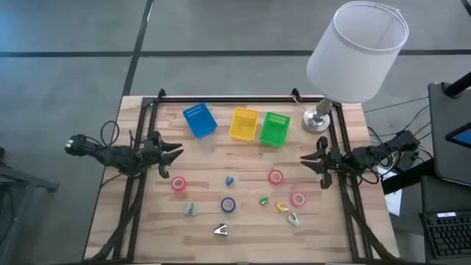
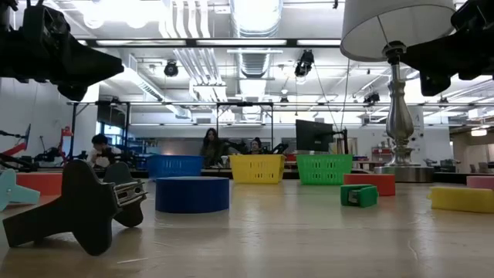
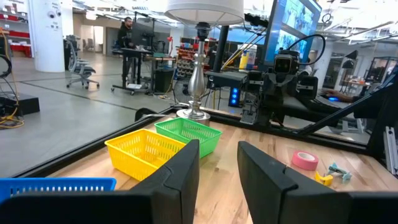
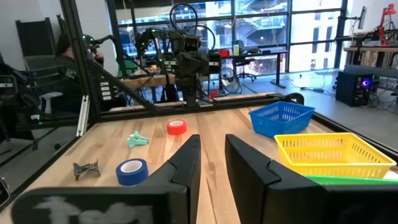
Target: Pick and place Stapler, Stapler remover, tape
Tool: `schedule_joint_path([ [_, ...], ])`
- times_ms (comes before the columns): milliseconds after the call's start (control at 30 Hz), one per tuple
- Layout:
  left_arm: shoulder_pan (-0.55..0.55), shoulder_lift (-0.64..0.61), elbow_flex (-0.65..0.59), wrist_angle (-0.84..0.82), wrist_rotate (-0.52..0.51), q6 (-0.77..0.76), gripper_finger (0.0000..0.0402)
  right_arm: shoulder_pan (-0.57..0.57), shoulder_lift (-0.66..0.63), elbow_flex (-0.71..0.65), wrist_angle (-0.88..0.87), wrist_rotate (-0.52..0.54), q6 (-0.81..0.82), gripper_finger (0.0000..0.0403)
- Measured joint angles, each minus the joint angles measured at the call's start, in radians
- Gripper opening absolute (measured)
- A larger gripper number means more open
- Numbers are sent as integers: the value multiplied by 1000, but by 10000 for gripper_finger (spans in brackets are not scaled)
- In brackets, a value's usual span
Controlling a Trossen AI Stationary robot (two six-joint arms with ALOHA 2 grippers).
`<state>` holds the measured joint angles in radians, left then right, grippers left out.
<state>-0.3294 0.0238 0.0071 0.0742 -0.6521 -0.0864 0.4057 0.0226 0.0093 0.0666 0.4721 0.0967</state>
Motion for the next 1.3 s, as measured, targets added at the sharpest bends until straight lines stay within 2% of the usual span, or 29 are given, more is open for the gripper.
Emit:
schedule_joint_path([
  [533,0,0,0,0,0,0,113,0,0,0,0,0,0,91],
  [1033,0,0,0,0,0,0,113,-1,0,0,0,0,0,68],
  [1300,0,0,0,0,0,0,113,-1,0,0,0,0,0,78],
])
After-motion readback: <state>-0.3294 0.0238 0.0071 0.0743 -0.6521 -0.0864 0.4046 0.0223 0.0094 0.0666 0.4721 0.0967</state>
